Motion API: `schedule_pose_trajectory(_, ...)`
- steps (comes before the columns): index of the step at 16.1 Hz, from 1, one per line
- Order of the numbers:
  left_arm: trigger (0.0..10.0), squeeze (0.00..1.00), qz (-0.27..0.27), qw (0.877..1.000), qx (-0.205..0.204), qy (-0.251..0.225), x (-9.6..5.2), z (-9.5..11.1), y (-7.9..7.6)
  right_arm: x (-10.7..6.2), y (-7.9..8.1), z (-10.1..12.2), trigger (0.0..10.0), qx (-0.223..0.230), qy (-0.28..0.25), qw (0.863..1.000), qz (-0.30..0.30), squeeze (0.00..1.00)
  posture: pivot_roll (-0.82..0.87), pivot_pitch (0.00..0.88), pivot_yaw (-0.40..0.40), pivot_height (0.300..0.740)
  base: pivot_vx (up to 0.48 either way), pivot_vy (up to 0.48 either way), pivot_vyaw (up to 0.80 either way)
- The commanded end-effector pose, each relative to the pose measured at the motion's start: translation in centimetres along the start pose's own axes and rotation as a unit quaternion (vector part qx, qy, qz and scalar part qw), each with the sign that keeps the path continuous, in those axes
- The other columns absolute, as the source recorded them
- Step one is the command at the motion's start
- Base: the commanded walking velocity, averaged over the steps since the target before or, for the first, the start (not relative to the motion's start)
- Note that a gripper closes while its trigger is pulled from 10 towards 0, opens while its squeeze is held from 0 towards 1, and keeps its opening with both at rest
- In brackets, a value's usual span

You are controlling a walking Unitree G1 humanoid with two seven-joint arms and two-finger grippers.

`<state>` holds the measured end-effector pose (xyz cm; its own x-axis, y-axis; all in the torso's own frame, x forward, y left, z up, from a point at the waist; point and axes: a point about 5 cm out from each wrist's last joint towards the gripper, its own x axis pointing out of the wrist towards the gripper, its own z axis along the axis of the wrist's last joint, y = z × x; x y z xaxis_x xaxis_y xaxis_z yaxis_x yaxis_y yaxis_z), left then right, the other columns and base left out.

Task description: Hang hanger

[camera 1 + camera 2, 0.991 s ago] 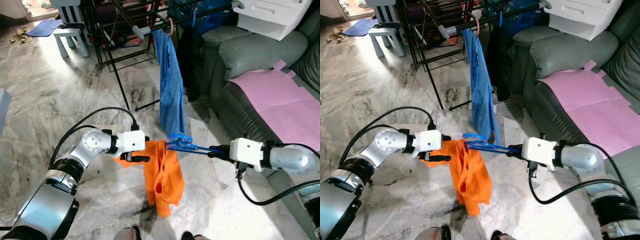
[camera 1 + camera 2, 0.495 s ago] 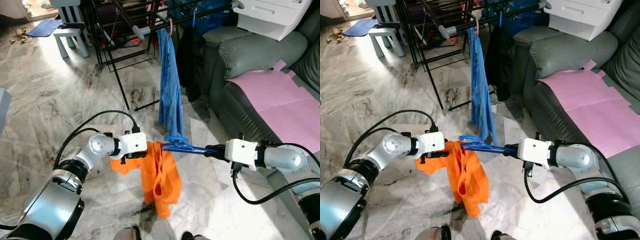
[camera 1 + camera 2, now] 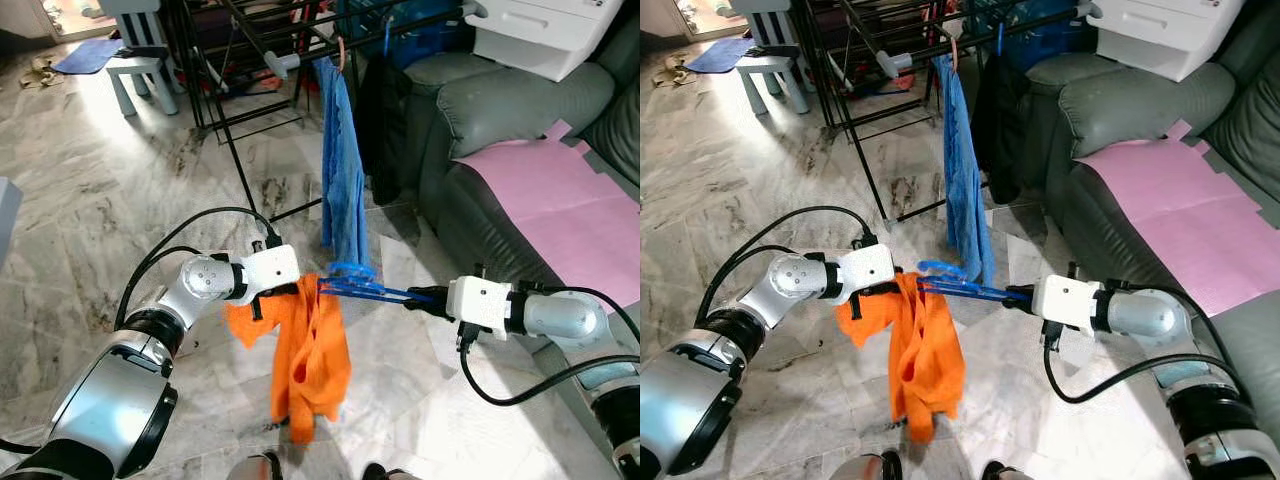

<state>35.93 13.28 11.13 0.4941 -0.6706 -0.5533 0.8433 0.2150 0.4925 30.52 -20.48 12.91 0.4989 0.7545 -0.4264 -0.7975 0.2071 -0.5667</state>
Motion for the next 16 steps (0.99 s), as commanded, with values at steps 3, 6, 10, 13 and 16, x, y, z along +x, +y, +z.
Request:
schedule_pose_trajectory(3, 0.0, 0.0, -0.005, 1.0, 0.007, -0.016, -0.5, 0.4, 0.6, 0.3, -0.4, 0.5, 10.0, -0.013, -0.012, 1.0, -0.004, 0.0, -0.08, 0.082, 0.04, 0.74, 0.0, 0.0, 0.0)
schedule_pose_trajectory(6, 0.0, 0.0, -0.025, 1.0, 0.006, -0.008, -0.6, -0.3, -0.1, 0.5, -0.8, 0.5, 10.0, -0.023, -0.01, 1.0, -0.019, 0.0, -0.08, 0.079, 0.04, 0.74, 0.0, 0.0, 0.0)
schedule_pose_trajectory(10, 0.0, 0.0, -0.008, 1.0, -0.025, -0.015, -0.9, -1.0, -0.3, 0.7, -0.1, 0.2, 10.0, 0.031, -0.014, 0.999, 0.012, 1.0, -0.08, 0.077, 0.039, 0.74, 0.0, 0.0, 0.0)
schedule_pose_trajectory(13, 0.0, 0.0, 0.088, 0.992, -0.087, -0.003, -1.9, -1.9, 1.3, 0.7, -0.4, -0.2, 10.0, 0.005, 0.018, 1.0, 0.005, 1.0, -0.08, 0.077, 0.036, 0.74, 0.0, 0.0, 0.0)
schedule_pose_trajectory(16, 0.0, 0.0, 0.117, 0.987, -0.105, 0.004, -2.6, -2.8, 1.4, 0.3, -2.2, -0.1, 10.0, -0.022, 0.046, 0.998, -0.039, 1.0, -0.07, 0.081, 0.037, 0.74, 0.0, 0.0, 0.0)
